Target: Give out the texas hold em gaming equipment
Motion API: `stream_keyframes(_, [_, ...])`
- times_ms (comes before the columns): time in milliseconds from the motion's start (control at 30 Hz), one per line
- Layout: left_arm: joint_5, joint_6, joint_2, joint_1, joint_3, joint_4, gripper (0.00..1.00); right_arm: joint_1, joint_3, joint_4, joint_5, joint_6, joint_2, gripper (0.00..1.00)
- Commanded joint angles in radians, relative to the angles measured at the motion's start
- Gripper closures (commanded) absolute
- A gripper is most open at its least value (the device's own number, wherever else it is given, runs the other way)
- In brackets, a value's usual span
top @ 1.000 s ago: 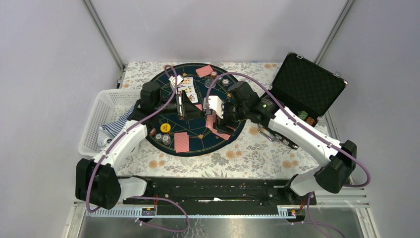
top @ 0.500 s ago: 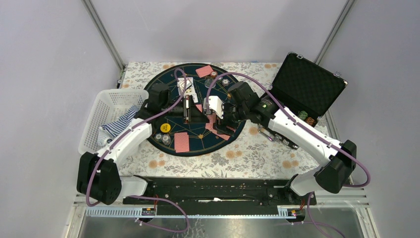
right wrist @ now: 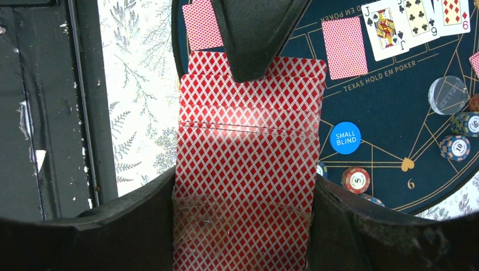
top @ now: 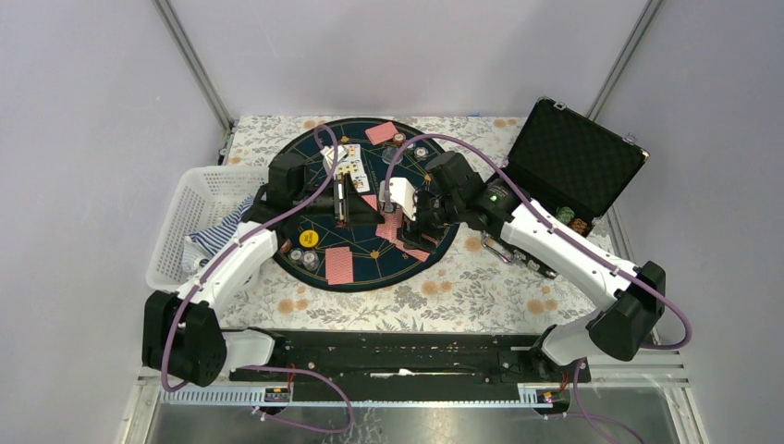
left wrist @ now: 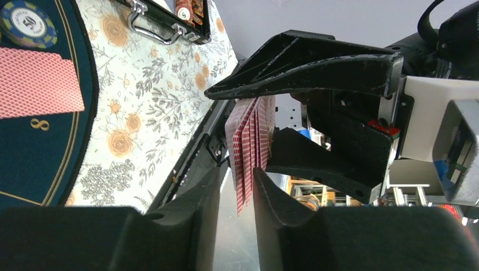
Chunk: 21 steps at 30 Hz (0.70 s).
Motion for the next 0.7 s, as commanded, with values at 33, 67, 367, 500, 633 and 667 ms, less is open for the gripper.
stream_keyframes(33, [0.006, -0.005, -0.028, -0.002, 0.008, 0.054, 0.66, -0.002, 0.011, 0.036, -0.030, 0.023, -0.040, 1.00])
stream_keyframes(67, [0.005, -0.015, -0.026, -0.001, 0.009, 0.063, 0.70, -0.001, 0.012, 0.039, -0.033, 0.027, -0.041, 1.00])
stream_keyframes(367, [0.028, -0.124, -0.052, 0.057, -0.040, 0.161, 0.93, -0.053, 0.007, 0.088, -0.113, 0.114, -0.061, 1.00])
stream_keyframes(500, [0.045, -0.170, -0.068, 0.060, -0.048, 0.209, 1.00, -0.077, 0.004, 0.112, -0.166, 0.148, -0.065, 1.00])
stream_keyframes(633, [0.048, -0.180, -0.077, 0.061, -0.038, 0.224, 1.00, -0.078, 0.000, 0.113, -0.185, 0.150, -0.063, 1.00])
stream_keyframes(667, [0.050, -0.181, -0.079, 0.060, -0.039, 0.226, 0.95, -0.078, -0.002, 0.113, -0.187, 0.149, -0.064, 1.00])
